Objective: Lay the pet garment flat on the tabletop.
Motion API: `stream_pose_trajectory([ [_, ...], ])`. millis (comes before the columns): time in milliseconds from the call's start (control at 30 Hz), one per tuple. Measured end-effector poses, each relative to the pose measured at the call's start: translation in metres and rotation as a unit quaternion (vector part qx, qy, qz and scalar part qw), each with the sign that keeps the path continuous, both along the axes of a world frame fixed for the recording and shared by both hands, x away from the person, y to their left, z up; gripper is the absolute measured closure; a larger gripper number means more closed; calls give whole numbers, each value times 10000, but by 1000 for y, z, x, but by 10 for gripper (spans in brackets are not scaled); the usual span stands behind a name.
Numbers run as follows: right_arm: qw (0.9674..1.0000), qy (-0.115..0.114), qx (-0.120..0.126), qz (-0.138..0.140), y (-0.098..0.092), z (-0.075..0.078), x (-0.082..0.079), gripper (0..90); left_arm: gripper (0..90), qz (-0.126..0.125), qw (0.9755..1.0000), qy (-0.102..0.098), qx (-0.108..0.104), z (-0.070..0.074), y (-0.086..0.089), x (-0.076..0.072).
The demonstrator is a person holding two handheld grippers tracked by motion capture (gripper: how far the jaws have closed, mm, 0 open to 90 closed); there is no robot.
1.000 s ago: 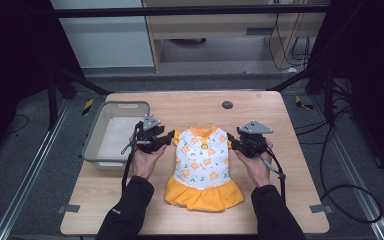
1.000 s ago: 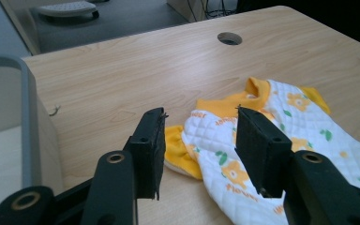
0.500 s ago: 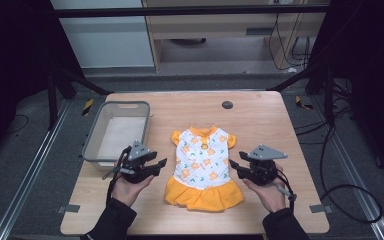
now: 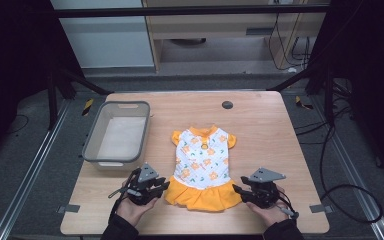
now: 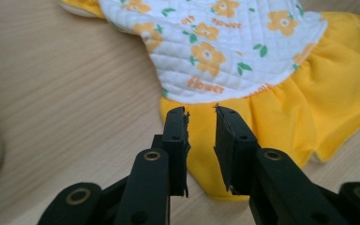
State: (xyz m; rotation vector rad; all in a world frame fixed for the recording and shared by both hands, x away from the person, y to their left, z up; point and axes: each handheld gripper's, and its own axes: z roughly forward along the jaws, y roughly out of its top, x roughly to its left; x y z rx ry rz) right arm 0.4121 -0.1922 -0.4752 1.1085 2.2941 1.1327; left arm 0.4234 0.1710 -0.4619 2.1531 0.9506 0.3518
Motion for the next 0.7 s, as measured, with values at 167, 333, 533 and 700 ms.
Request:
stream_pose_trajectory([
  [167,9997,204,-110,54,4,-11,-4,556,789,-122,9997,161,160,-10,-7,-4],
  [333,9990,373,-222,89,8,-20,-3,572,801,-117,9991,304,281,-20,-12,-3],
  [533,9977,644,-225,39,8,-23,-4,738,860,-85,9984,296,469,-27,-17,-4],
  [700,9973,695,-207,60,7,-22,-4,824,899,20,9981,370,491,-26,-18,-4],
])
